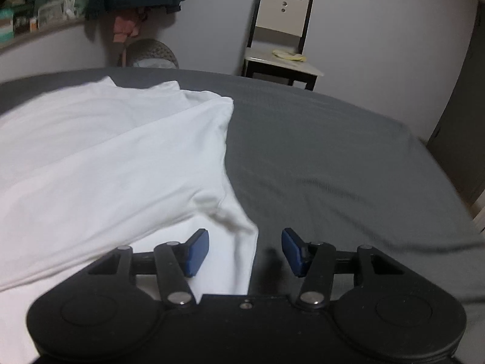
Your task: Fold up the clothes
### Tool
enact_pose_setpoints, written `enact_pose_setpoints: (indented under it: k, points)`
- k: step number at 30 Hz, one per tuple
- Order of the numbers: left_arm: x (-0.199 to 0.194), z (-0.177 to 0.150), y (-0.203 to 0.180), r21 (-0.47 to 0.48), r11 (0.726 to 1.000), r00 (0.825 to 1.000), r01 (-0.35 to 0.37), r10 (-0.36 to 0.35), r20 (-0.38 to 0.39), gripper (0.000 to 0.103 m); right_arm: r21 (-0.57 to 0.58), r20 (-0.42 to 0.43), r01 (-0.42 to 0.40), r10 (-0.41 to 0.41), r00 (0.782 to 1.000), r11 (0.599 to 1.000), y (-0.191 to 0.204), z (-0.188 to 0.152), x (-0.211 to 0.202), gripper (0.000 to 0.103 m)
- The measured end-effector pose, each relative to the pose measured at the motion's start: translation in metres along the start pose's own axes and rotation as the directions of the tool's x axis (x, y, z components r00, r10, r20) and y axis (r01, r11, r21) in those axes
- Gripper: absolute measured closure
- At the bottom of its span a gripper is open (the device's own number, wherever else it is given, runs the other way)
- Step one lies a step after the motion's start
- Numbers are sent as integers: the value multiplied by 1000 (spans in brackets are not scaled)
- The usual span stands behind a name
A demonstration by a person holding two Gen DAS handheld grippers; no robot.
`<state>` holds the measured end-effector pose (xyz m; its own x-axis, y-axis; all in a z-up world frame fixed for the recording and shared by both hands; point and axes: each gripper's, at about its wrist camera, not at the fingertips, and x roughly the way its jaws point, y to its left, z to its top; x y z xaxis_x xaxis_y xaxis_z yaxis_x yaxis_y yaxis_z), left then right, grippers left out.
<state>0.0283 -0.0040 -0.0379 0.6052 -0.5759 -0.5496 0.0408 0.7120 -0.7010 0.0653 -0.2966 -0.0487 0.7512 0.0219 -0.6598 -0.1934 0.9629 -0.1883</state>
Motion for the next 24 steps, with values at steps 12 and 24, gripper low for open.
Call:
enact_pose_setpoints:
  k: [12, 24]
  points:
    - [4, 4, 7, 19, 999, 996, 39, -37, -85, 0, 47, 0, 165, -165, 986, 985, -12, -5, 23, 36]
    - [-101, 21, 56, -362, 930, 838, -67, 249, 486, 0, 52, 150, -149, 140, 979, 987, 86, -7, -82, 38]
